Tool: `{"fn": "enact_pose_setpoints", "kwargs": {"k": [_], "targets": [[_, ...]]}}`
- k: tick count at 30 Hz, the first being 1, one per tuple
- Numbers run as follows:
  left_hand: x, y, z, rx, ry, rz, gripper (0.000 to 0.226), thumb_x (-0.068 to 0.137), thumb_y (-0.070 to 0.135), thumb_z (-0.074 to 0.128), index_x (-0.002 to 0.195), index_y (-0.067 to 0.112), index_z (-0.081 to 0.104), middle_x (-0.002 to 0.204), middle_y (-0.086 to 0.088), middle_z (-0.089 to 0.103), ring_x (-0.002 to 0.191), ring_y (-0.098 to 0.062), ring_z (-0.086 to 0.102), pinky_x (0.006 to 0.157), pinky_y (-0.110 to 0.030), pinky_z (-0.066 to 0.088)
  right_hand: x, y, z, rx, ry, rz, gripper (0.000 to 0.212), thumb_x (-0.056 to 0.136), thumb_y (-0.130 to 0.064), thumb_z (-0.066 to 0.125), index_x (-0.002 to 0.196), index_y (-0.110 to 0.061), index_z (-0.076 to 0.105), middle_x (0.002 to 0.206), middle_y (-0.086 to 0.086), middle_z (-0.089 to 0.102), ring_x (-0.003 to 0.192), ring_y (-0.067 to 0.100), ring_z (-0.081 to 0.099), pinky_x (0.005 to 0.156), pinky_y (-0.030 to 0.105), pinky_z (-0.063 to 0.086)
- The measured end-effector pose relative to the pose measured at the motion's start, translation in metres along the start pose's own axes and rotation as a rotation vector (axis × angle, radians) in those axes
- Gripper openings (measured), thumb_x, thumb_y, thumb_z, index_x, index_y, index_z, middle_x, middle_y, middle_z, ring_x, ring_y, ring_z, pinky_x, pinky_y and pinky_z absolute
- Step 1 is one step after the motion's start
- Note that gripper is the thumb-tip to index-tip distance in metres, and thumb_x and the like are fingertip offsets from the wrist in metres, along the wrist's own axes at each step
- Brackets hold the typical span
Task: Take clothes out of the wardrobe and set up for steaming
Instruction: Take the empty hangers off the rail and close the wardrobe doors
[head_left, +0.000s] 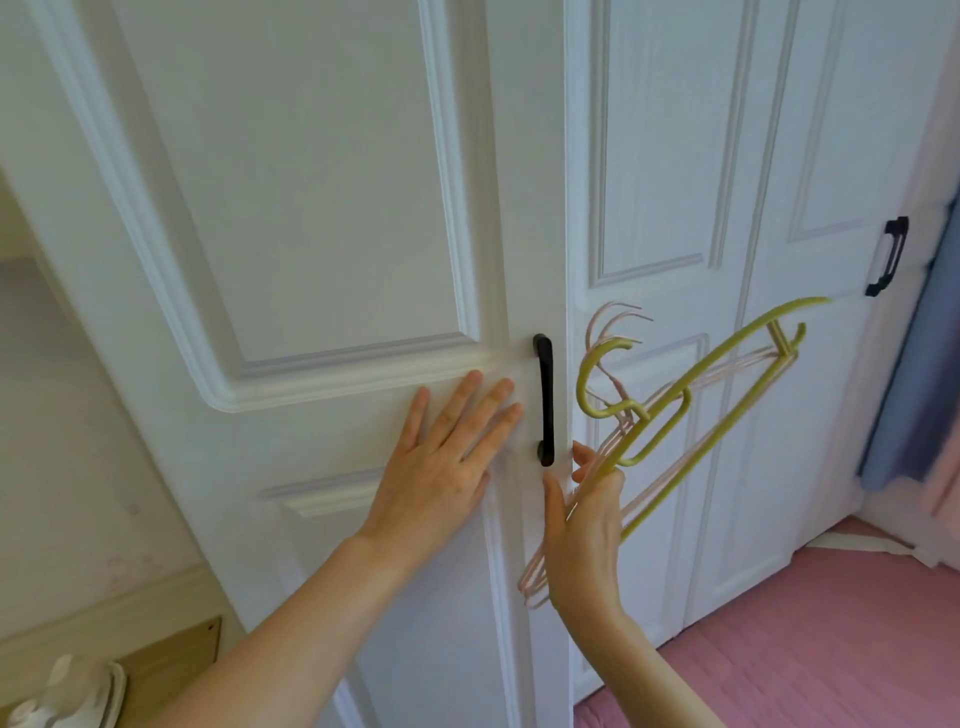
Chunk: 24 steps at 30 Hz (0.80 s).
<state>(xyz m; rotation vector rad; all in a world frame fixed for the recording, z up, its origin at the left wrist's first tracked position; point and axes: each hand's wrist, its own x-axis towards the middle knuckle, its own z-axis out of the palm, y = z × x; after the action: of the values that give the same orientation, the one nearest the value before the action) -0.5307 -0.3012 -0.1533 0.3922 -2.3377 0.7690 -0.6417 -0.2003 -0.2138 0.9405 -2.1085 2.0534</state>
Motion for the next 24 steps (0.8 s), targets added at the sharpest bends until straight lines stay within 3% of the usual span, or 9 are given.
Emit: {"fn": "enact_pose_setpoints", "kwargs": {"k": [3, 6, 7, 12, 16, 18, 20, 22, 24], "targets": [[0.005, -0.004, 0.008, 0.045, -0.031, -0.014, 0.078, 0.084, 0.022, 0.067, 0.151, 0.019, 0.027, 0.161, -0.002, 0.014, 0.149, -0.027, 0.006, 0.117, -0.054, 0.006, 0.001, 0.004, 0.008, 0.021, 0.006, 0.022, 0.017, 0.096, -0.012, 0.05, 0.11, -0.018, 0.04, 0.112, -0.016, 0.047, 0.096, -0.011, 0.046, 0.076, 0.009, 0.041], [0.011, -0.01, 0.016, 0.088, -0.052, -0.029, 0.078, 0.084, 0.024, 0.066, 0.151, 0.019, 0.027, 0.161, -0.003, 0.013, 0.149, -0.027, 0.005, 0.117, -0.055, 0.005, 0.007, 0.007, 0.019, 0.125, -0.048, 0.146, 0.014, 0.1, -0.013, 0.043, 0.107, -0.025, 0.042, 0.108, -0.017, 0.051, 0.093, -0.021, 0.044, 0.07, 0.001, 0.041], [0.013, -0.012, 0.018, 0.098, -0.062, -0.034, 0.077, 0.084, 0.024, 0.066, 0.151, 0.018, 0.028, 0.161, -0.003, 0.014, 0.149, -0.027, 0.006, 0.117, -0.054, 0.005, 0.009, 0.006, 0.022, 0.153, -0.064, 0.165, 0.014, 0.101, -0.015, 0.042, 0.109, -0.026, 0.044, 0.11, -0.017, 0.052, 0.094, -0.018, 0.046, 0.071, 0.001, 0.04], [0.02, -0.022, 0.031, 0.14, -0.093, -0.039, 0.077, 0.083, 0.025, 0.066, 0.15, 0.017, 0.029, 0.161, -0.003, 0.015, 0.148, -0.027, 0.007, 0.116, -0.054, 0.0, 0.014, 0.004, 0.036, 0.09, -0.078, 0.078, 0.032, 0.095, -0.022, 0.05, 0.126, -0.021, 0.046, 0.111, -0.004, 0.053, 0.092, 0.01, 0.048, 0.08, 0.024, 0.038], [0.024, -0.028, 0.04, 0.167, -0.12, -0.048, 0.083, 0.079, 0.028, 0.07, 0.15, 0.016, 0.029, 0.161, -0.003, 0.013, 0.148, -0.027, 0.007, 0.115, -0.054, 0.0, 0.019, 0.005, 0.046, 0.182, -0.172, 0.162, 0.018, 0.097, -0.024, 0.041, 0.115, -0.018, 0.039, 0.14, -0.008, 0.046, 0.121, 0.009, 0.044, 0.098, 0.026, 0.036], [0.026, -0.029, 0.042, 0.176, -0.127, -0.053, 0.087, 0.077, 0.029, 0.072, 0.15, 0.015, 0.029, 0.161, -0.003, 0.012, 0.149, -0.027, 0.006, 0.115, -0.054, -0.001, 0.023, 0.005, 0.047, 0.17, -0.17, 0.132, 0.03, 0.092, -0.036, 0.043, 0.117, -0.02, 0.041, 0.138, -0.007, 0.047, 0.113, 0.006, 0.044, 0.093, 0.025, 0.034], [0.026, -0.031, 0.044, 0.183, -0.127, -0.055, 0.087, 0.076, 0.029, 0.072, 0.151, 0.015, 0.028, 0.161, -0.004, 0.012, 0.149, -0.027, 0.004, 0.115, -0.054, -0.002, 0.027, 0.005, 0.048, 0.144, -0.139, 0.135, 0.028, 0.097, -0.032, 0.044, 0.124, -0.026, 0.048, 0.13, -0.002, 0.053, 0.099, 0.002, 0.045, 0.084, 0.02, 0.034], [0.026, -0.031, 0.046, 0.19, -0.123, -0.057, 0.086, 0.077, 0.028, 0.071, 0.151, 0.014, 0.027, 0.161, -0.005, 0.012, 0.148, -0.027, 0.003, 0.115, -0.055, 0.0, 0.031, 0.006, 0.049, 0.182, -0.135, 0.186, 0.02, 0.102, -0.03, 0.034, 0.106, -0.043, 0.048, 0.127, -0.014, 0.057, 0.089, -0.008, 0.053, 0.074, 0.013, 0.041], [0.026, -0.031, 0.047, 0.192, -0.119, -0.059, 0.084, 0.079, 0.026, 0.069, 0.151, 0.014, 0.027, 0.161, -0.005, 0.012, 0.148, -0.028, 0.003, 0.115, -0.055, 0.002, 0.035, 0.008, 0.051, 0.13, -0.132, 0.202, 0.026, 0.104, -0.029, 0.027, 0.088, -0.043, 0.041, 0.124, -0.023, 0.059, 0.08, -0.01, 0.058, 0.065, 0.009, 0.044]]}}
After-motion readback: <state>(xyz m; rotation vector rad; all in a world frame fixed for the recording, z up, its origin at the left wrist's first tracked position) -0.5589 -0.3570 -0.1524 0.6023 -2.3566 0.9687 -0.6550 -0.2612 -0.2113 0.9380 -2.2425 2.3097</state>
